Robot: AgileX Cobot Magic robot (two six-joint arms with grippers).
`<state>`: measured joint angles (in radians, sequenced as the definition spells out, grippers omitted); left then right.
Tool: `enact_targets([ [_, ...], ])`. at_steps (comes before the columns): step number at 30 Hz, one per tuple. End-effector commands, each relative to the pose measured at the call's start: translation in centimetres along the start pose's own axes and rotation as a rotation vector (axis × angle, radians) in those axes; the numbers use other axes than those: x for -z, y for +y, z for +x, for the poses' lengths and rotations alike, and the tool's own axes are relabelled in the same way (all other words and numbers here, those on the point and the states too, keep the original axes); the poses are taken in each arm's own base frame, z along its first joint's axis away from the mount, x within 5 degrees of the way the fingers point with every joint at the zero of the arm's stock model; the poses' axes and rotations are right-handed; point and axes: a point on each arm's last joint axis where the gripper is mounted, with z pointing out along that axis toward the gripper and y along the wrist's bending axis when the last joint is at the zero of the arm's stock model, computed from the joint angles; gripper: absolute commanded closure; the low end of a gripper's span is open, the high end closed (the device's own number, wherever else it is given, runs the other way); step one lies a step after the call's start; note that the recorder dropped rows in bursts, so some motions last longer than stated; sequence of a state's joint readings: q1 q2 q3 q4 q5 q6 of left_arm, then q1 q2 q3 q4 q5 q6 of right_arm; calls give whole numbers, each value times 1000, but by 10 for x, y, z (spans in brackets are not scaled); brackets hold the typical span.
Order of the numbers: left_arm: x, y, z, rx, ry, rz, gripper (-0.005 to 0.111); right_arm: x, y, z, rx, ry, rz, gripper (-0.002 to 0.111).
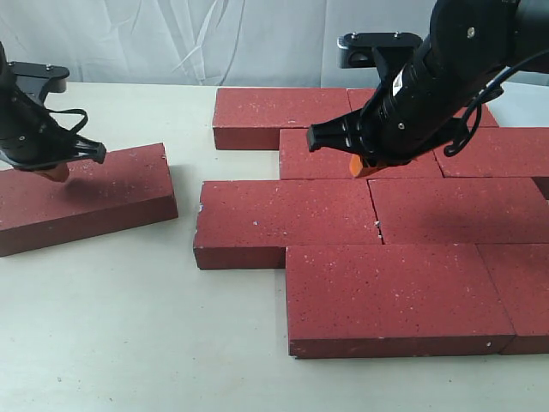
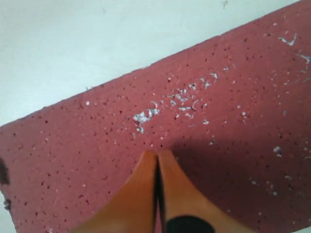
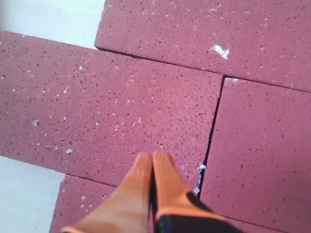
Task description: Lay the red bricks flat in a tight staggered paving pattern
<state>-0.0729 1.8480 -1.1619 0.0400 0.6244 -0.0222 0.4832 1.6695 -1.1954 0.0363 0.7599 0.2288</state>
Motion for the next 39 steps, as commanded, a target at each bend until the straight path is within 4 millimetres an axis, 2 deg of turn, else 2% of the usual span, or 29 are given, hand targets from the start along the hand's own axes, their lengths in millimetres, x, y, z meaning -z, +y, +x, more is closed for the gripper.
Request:
enact_targets([
  [1,-15,-1,1,2,21,4,107,2,-1,0,-4,-12,-1,109],
  [5,-29,-1,2,2,30,7,107,2,-1,-1,-4,-14,-1,109],
  [7,-30,-2,0,8,4,12,107,2,-1,-1,-4,-14,-1,109],
  [12,-30,-5,-11,-73,-111,41,107,2,-1,-1,-2,-19,0,109],
  [23,-28,-9,-19,-124,-207,71,107,2,-1,-1,-2,-21,-1,109],
  [28,-27,-18,-21,-208,-234,91,107,2,-1,-2,-2,-29,-3,109],
  [36,-26,-37,-23,-243,-274,102,107,2,-1,-2,-7,-32,-8,109],
  [39,-26,-38,-24,-245,-284,101,107,2,-1,-2,-7,-32,-8,109],
])
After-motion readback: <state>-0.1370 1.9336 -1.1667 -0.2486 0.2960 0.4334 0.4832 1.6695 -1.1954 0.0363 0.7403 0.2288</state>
